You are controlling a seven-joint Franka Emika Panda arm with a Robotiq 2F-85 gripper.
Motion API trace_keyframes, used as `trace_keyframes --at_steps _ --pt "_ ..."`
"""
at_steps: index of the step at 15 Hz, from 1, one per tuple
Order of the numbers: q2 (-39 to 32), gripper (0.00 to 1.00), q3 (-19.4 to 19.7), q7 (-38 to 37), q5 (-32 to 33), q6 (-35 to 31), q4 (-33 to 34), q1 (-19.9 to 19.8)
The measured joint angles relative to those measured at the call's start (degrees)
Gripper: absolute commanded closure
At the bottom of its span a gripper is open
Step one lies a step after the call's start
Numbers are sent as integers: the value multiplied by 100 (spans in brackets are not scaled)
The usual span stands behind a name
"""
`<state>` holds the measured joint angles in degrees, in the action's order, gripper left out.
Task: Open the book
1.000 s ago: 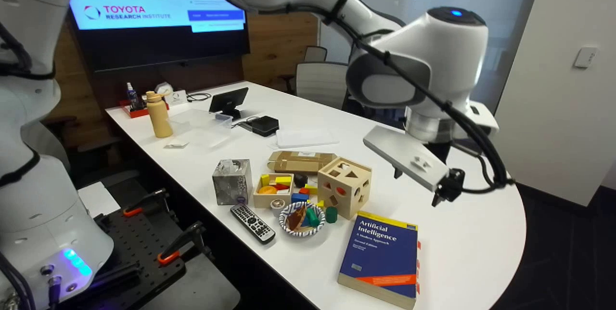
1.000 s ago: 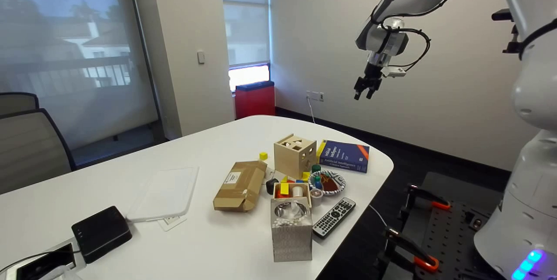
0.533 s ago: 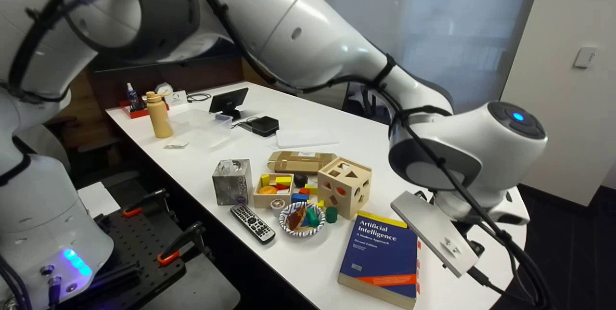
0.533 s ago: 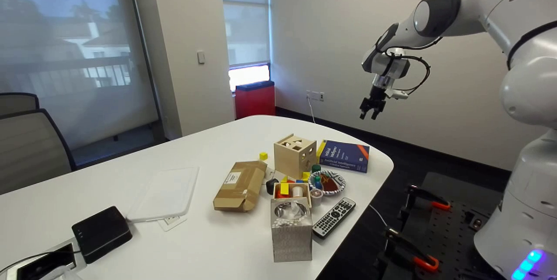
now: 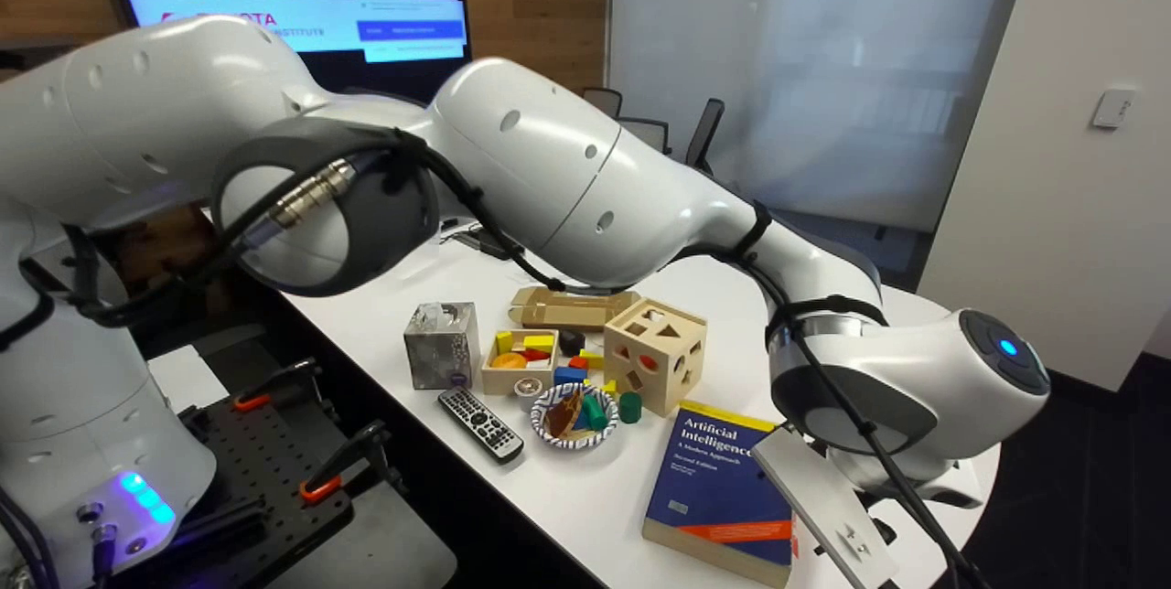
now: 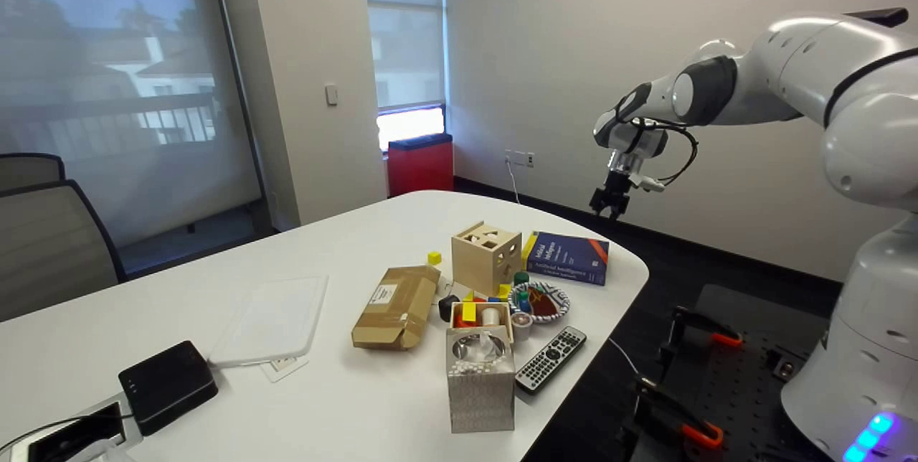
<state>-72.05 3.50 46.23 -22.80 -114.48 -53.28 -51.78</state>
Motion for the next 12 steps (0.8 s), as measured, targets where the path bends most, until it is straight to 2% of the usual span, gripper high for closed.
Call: trace_keyframes --at_steps 3,6,9,12 --pt "-538 0 0 -157 0 420 792 -12" --pt "-874 0 -239 -314 257 549 1278 -85" --pt "-1137 0 -407 -393 380 683 1638 -110" --pt "-1226 0 -518 -393 424 697 1658 -101"
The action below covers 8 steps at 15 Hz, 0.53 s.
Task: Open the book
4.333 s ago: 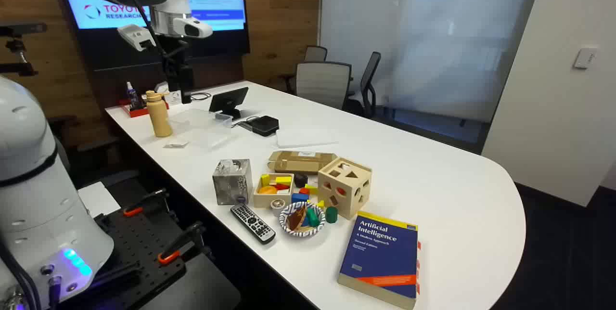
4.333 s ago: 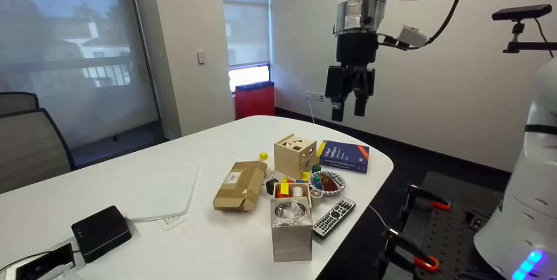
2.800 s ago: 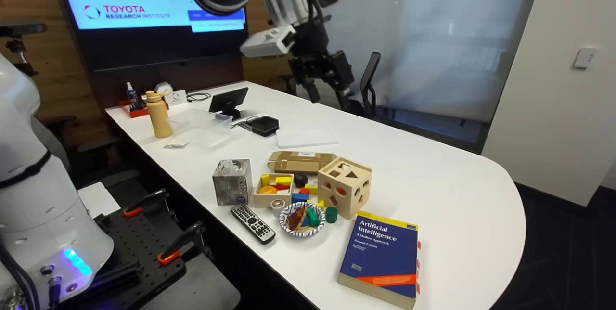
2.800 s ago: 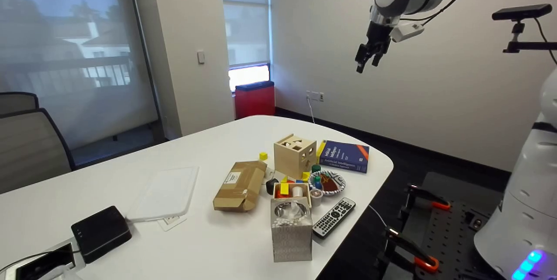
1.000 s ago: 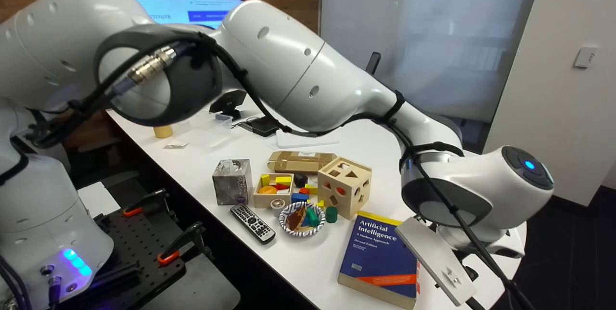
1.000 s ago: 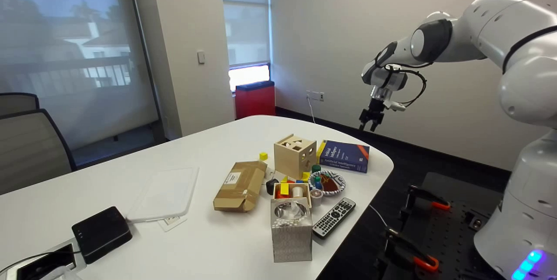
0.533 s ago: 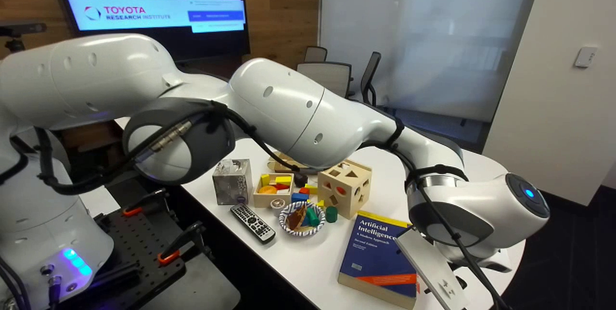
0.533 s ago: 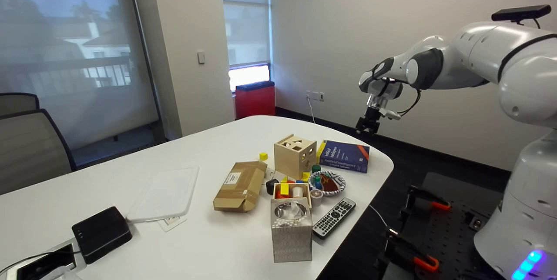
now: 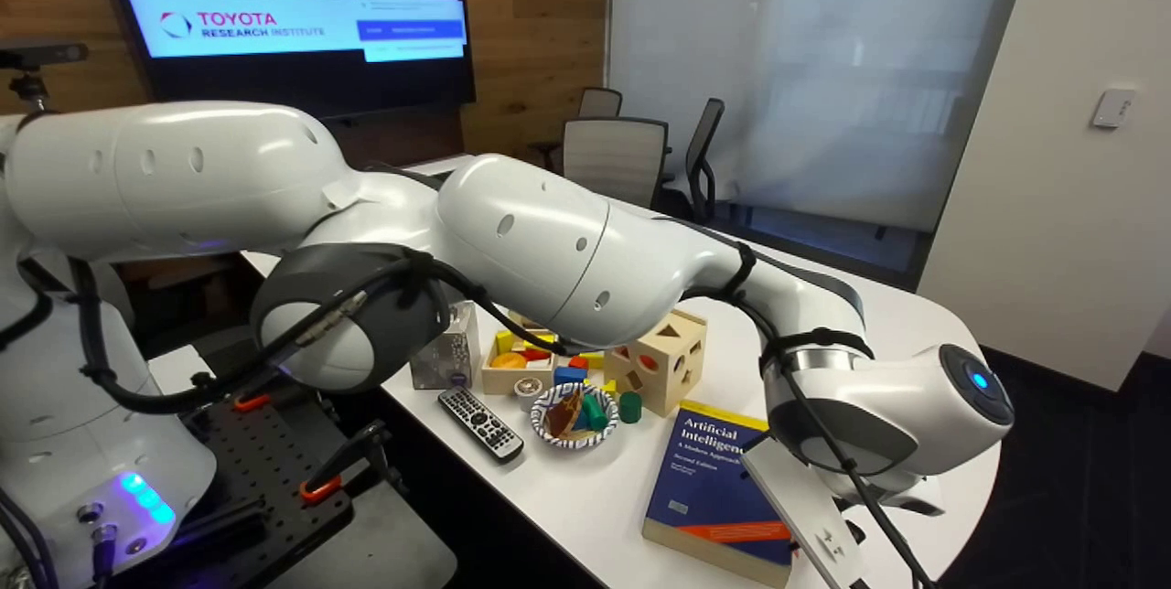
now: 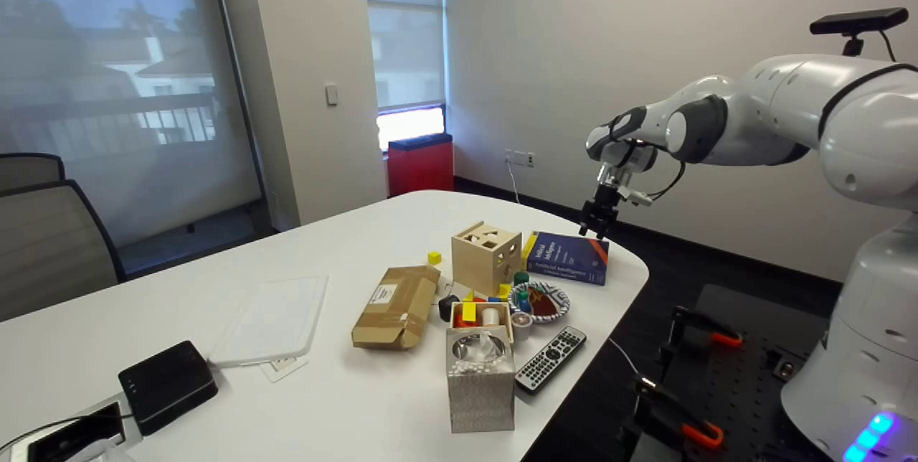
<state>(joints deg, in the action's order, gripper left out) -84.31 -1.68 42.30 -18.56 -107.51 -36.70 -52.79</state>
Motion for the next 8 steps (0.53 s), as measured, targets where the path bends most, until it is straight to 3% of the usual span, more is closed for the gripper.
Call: trace_keyframes --at_steps 8 --pt "-39 0 -205 -1 19 30 -6 8"
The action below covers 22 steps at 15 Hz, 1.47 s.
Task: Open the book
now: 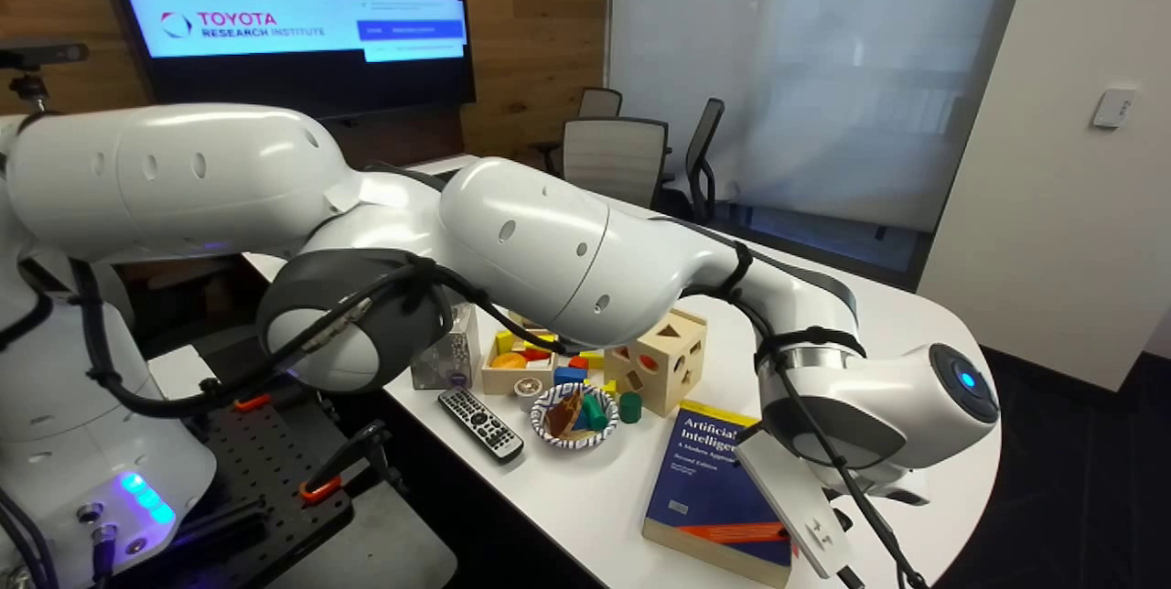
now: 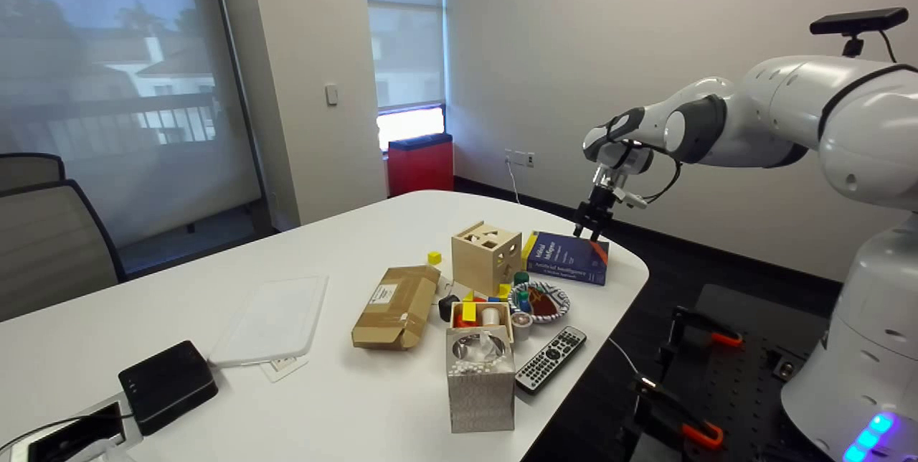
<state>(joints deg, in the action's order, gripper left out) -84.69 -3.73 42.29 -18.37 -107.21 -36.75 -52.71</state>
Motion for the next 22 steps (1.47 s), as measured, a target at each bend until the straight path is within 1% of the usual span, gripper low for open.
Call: trace_keyframes --at_steps 4,8,12,16,22 --pt "1 0 8 -58 34 -175 14 -1" --pt "1 0 60 -210 322 -491 22 3" --pt "-7 0 64 -231 511 -509 -24 18" --pt "-20 0 62 -231 518 -508 -157 75" --pt "-21 0 45 -231 520 -425 -133 71"
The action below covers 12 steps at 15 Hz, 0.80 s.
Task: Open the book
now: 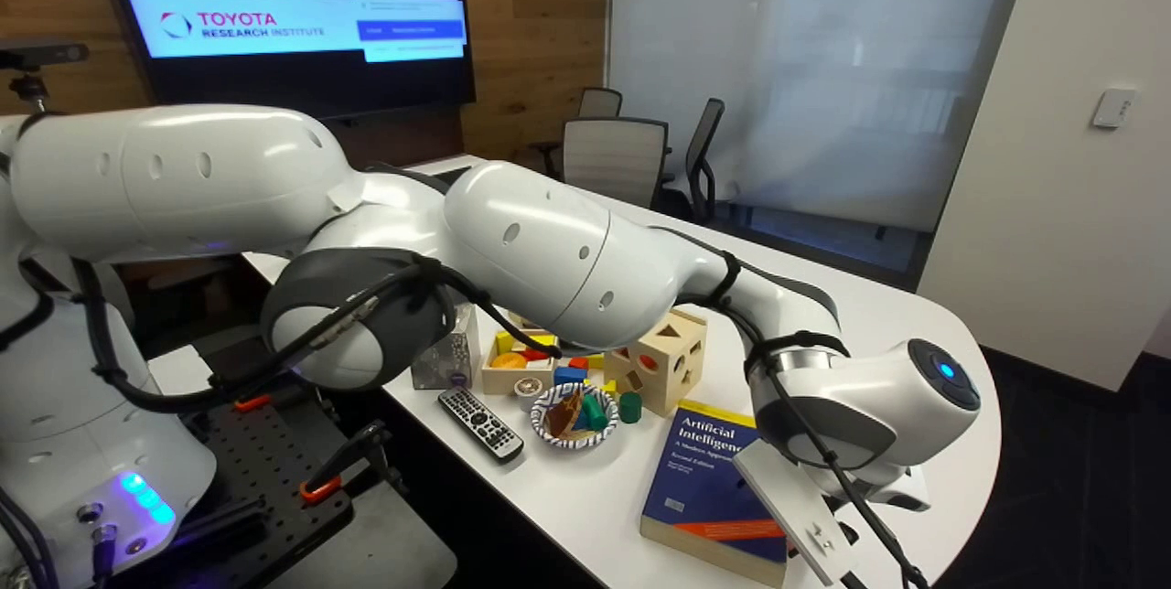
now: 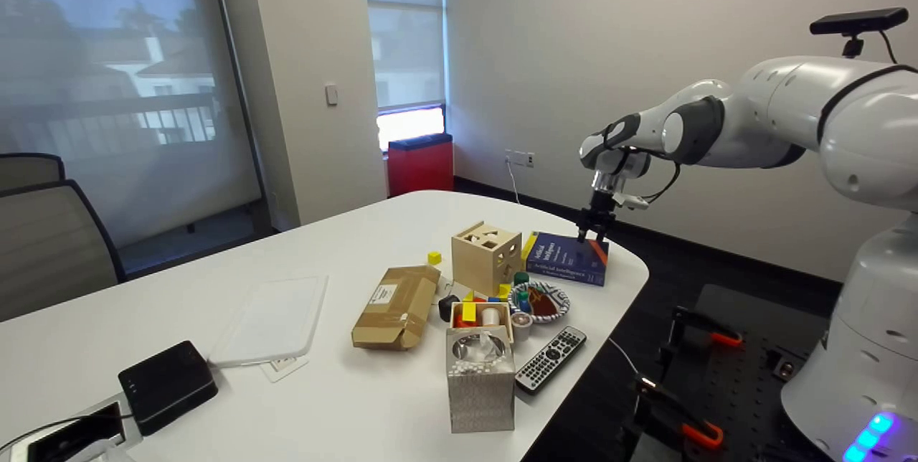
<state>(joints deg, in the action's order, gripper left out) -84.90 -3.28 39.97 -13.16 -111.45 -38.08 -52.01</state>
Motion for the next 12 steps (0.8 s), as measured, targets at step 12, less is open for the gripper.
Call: trace_keyframes --at_steps 12 --pt "19 0 -224 1 -4 1080 362 32"
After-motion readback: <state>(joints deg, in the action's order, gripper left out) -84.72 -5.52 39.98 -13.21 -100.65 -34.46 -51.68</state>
